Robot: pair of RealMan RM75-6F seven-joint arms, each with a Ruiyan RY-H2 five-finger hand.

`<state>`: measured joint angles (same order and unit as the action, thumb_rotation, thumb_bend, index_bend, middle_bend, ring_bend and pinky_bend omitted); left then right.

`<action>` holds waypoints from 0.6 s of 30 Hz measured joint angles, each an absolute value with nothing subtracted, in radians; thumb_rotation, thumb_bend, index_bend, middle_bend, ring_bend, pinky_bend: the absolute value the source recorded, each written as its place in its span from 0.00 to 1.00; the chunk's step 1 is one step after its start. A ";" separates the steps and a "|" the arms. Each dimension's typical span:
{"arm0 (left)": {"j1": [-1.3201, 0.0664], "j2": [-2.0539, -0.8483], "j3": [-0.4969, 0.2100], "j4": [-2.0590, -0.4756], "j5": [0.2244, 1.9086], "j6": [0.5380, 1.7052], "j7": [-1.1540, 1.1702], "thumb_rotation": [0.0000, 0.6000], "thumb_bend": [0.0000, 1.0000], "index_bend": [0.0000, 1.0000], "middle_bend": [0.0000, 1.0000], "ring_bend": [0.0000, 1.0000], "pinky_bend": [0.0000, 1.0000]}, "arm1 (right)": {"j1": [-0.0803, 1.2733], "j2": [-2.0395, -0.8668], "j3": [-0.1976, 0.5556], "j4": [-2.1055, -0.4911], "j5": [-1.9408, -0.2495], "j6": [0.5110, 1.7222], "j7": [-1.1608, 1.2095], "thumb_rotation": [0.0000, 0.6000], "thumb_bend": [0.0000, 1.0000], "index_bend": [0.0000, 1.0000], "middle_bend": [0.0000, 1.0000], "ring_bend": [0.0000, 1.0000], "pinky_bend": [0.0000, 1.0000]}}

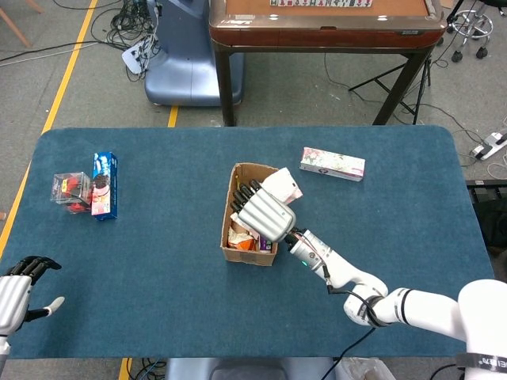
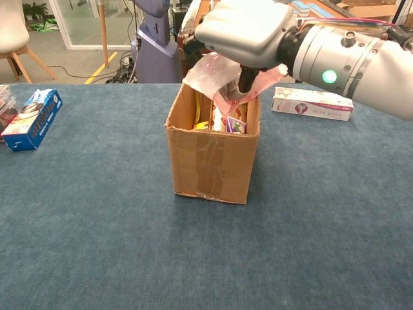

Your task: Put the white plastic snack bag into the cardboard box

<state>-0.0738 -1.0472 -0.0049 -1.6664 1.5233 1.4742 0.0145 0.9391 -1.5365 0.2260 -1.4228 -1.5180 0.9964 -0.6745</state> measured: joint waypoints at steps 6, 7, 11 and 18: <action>-0.074 -1.047 -0.004 -1.667 1.525 1.474 0.016 1.00 0.13 0.36 0.32 0.22 0.35 | 0.940 -1.544 0.230 -1.424 -1.520 1.024 -0.638 1.00 0.00 0.05 0.11 0.07 0.21; -0.073 -1.047 -0.004 -1.667 1.525 1.475 0.017 1.00 0.13 0.36 0.32 0.22 0.35 | 0.938 -1.544 0.231 -1.427 -1.520 1.031 -0.636 1.00 0.00 0.05 0.11 0.07 0.21; -0.072 -1.046 -0.003 -1.668 1.528 1.477 0.016 1.00 0.13 0.36 0.32 0.22 0.35 | 0.923 -1.527 0.229 -1.459 -1.513 1.050 -0.645 1.00 0.00 0.05 0.11 0.07 0.21; -0.072 -1.046 0.000 -1.669 1.540 1.481 0.017 1.00 0.13 0.36 0.32 0.22 0.35 | 0.839 -1.439 0.206 -1.618 -1.467 1.105 -0.694 1.00 0.00 0.12 0.12 0.07 0.21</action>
